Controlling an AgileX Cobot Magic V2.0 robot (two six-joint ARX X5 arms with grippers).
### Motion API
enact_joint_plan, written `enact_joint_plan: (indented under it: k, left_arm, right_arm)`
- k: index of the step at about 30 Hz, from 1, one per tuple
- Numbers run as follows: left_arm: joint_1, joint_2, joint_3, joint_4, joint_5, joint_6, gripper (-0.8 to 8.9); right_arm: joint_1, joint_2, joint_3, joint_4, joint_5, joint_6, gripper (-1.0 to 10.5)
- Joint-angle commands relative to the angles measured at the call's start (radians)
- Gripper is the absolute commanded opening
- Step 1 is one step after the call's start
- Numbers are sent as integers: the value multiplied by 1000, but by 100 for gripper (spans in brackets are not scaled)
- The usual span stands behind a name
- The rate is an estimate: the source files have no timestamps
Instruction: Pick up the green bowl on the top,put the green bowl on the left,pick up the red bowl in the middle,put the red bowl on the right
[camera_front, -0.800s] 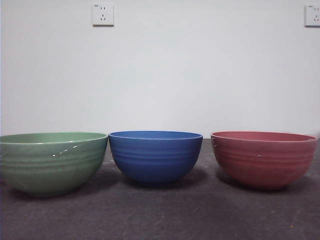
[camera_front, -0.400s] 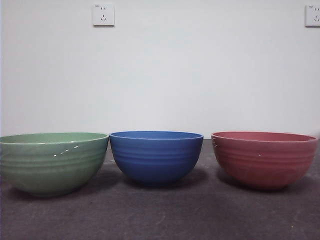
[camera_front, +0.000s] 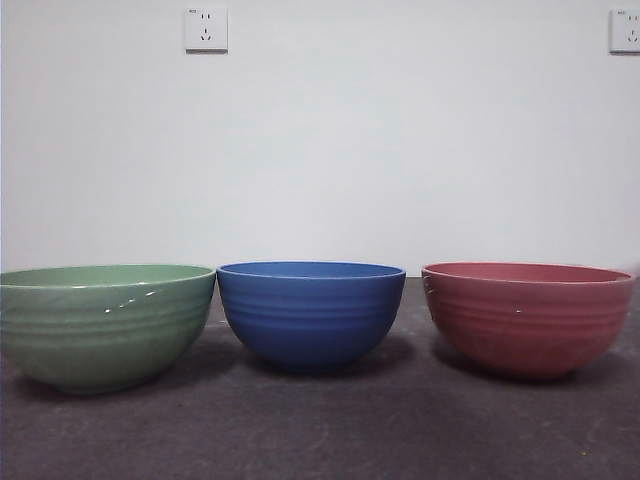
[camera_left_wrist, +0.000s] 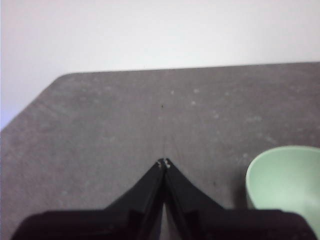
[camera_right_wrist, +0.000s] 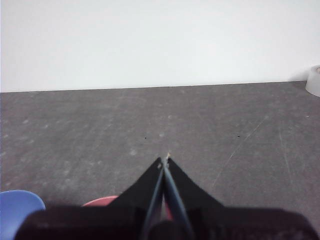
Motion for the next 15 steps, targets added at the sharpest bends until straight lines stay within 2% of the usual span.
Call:
enact_joint_plan:
  k: [1, 15]
  left_arm:
    - [3, -5, -66, 71, 0, 6, -3]
    - [3, -5, -149, 105, 0, -6, -3]
  right_arm:
    - [0, -1, -3, 4, 3, 9, 5]
    - [0, -1, -3, 4, 3, 9, 5]
